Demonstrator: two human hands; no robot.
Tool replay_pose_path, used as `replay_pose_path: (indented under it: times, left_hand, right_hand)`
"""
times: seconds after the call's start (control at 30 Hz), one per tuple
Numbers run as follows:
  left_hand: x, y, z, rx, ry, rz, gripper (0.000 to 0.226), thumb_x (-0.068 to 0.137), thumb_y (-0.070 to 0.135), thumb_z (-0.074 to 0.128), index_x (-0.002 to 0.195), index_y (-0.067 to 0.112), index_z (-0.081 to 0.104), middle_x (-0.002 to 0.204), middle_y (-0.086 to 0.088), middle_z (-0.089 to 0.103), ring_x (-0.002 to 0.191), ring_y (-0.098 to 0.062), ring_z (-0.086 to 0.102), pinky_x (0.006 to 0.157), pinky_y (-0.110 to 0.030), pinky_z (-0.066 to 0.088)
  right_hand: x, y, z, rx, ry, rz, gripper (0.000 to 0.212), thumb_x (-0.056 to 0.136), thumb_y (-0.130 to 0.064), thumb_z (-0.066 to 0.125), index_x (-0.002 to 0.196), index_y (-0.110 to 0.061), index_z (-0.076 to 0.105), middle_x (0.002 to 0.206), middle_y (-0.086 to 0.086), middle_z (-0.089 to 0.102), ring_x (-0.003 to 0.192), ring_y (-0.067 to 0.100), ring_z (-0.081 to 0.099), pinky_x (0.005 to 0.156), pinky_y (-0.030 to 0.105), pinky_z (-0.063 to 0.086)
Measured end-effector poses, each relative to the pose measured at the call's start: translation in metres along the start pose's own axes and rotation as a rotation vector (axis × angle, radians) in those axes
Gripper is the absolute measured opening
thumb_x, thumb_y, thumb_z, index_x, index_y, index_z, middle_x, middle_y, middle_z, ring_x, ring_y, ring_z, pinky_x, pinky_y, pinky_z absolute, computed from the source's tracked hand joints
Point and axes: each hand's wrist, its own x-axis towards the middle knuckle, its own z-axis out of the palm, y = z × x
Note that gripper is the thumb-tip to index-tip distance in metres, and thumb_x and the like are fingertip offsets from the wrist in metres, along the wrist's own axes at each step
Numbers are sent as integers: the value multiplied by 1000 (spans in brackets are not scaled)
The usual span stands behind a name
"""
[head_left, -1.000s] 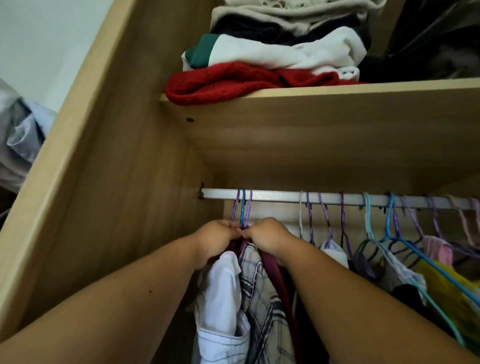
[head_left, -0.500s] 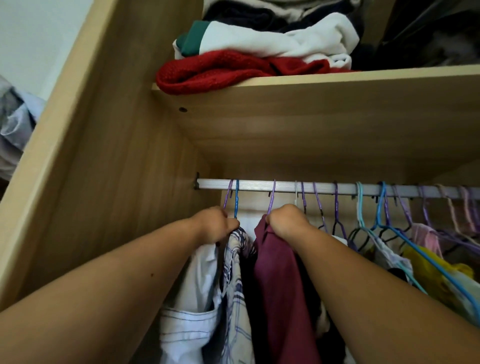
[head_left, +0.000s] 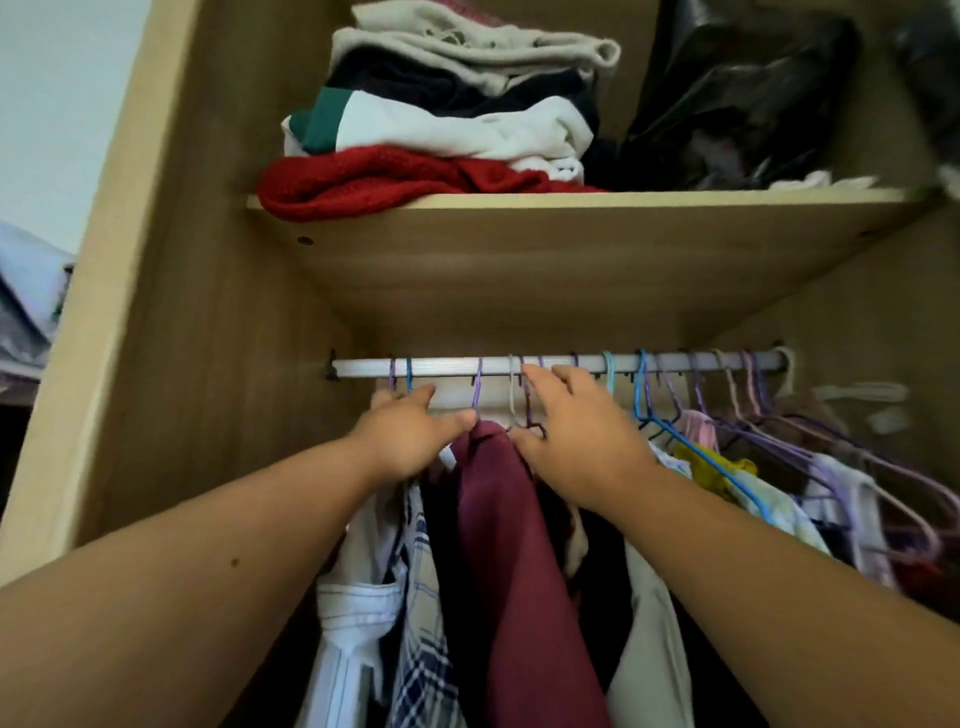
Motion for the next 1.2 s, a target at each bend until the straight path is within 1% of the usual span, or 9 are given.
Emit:
replay_pose_path:
  times: [0.1, 0.3, 0.6, 0.73, 0.83, 0.93, 1.0, 1.07, 1.2]
  left_hand:
    - [-36, 34, 1, -63, 33, 206, 77, 80, 59, 58, 146, 29, 32, 152, -10, 22, 139, -24, 29, 114, -29, 24]
    - [-120, 75, 34, -132, 44, 513, 67, 79, 48, 62, 140, 40, 35, 152, 2, 20, 140, -19, 15, 113, -36, 19]
    - [-201, 161, 112, -295, -98, 638, 76, 80, 47, 61, 146, 40, 22, 155, 8, 8, 140, -12, 5, 115, -39, 14]
    - [-212, 207, 151, -281, -79, 689, 82, 80, 53, 57, 147, 43, 10, 156, 12, 0, 142, -12, -1, 115, -38, 11]
    - [-207, 250, 180, -235, -21, 702, 87, 80, 53, 56, 148, 40, 3, 157, 11, -2, 142, -13, -3, 114, -43, 10]
    - [-184, 288, 201, -146, 28, 668, 90, 81, 57, 52, 149, 32, -2, 159, 8, -6, 145, -17, -5, 115, -45, 5]
    - [-168, 308, 211, -147, 61, 592, 92, 82, 64, 45, 150, 27, -5, 159, 5, -5, 146, -18, -4, 116, -45, 5]
    - [-160, 318, 220, -179, 85, 544, 94, 82, 66, 42, 150, 23, -6, 160, 2, -2, 146, -17, -1, 117, -44, 5]
    - [-161, 320, 236, -245, 79, 535, 96, 81, 55, 50, 150, 24, -8, 160, 3, 4, 146, -12, 2, 114, -34, 5]
  right_hand:
    - [-41, 11, -30, -77, 38, 15, 68, 86, -43, 54, 145, -32, 23, 152, 2, 23, 139, 25, 25, 111, 40, 31]
    - [-121, 30, -98, -261, 142, 4, 74, 79, -30, 66, 145, -23, 32, 149, 12, 32, 135, 30, 34, 109, 43, 35]
    - [-201, 93, -197, -528, 178, -75, 70, 70, -18, 73, 135, -11, 48, 137, 21, 48, 116, 40, 52, 93, 46, 46]
    - [-218, 147, -222, -613, 194, -139, 65, 72, -18, 69, 133, -10, 50, 141, 22, 43, 124, 42, 47, 94, 52, 44]
    - [-222, 191, -234, -640, 112, -103, 59, 77, -27, 68, 133, -20, 52, 147, 18, 37, 133, 42, 37, 94, 59, 41]
    - [-217, 223, -236, -508, 73, 59, 60, 87, -50, 47, 143, -32, 35, 155, 12, 23, 141, 38, 23, 101, 62, 35]
    - [-209, 243, -233, -439, 56, 138, 67, 85, -68, 24, 144, -43, 4, 159, 2, 3, 146, 29, 6, 111, 58, 24]
    - [-197, 259, -226, -435, 33, 127, 68, 78, -76, 5, 135, -49, -22, 155, -10, -19, 145, 17, -13, 115, 52, 10]
    - [-180, 269, -205, -356, -32, 79, 68, 72, -81, -3, 128, -54, -31, 145, -18, -38, 139, 9, -29, 116, 46, -4]
